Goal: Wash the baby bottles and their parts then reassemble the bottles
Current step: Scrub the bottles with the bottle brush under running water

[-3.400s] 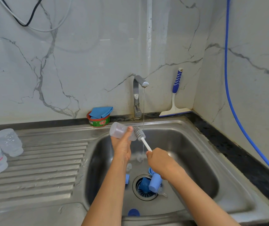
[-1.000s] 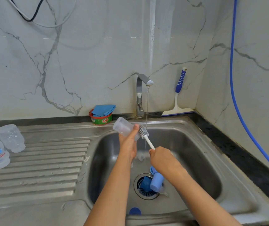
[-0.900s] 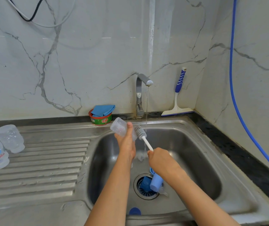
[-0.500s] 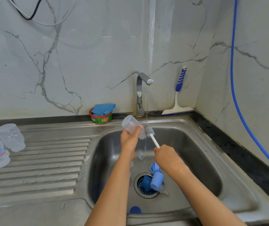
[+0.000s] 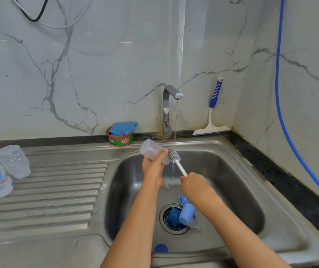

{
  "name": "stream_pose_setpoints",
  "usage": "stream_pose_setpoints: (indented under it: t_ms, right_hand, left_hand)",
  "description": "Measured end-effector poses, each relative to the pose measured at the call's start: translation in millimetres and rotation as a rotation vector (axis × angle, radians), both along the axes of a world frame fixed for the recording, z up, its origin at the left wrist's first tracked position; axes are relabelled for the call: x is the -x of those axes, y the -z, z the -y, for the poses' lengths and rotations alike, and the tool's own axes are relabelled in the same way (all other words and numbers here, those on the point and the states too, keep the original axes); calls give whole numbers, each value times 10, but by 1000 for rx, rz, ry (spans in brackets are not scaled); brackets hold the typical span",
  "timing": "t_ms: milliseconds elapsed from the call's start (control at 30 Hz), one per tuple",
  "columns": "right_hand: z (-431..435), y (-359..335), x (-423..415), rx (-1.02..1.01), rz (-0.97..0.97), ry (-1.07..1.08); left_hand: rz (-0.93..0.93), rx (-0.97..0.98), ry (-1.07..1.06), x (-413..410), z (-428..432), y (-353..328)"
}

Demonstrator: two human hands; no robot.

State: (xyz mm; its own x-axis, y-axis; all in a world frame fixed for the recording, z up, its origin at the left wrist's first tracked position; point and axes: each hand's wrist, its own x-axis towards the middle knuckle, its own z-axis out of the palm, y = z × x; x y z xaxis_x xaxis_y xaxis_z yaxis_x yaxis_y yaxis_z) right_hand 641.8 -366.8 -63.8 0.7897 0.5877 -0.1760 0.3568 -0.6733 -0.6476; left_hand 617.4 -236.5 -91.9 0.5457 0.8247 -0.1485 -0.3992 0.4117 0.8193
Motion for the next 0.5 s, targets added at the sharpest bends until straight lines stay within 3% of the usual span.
stream_pose_setpoints:
  t_ms: [67, 167, 500]
  right_hand:
    - [41, -19, -34, 38, 20, -15]
    - [61, -8, -75, 45, 37, -30]
    - [27, 2, -40, 138, 125, -80]
  left_hand:
    - [-91, -113, 26, -22, -9, 14]
    - [-82, -151, 96, 20, -13, -12]
    - [55, 33, -43, -40, 23, -35]
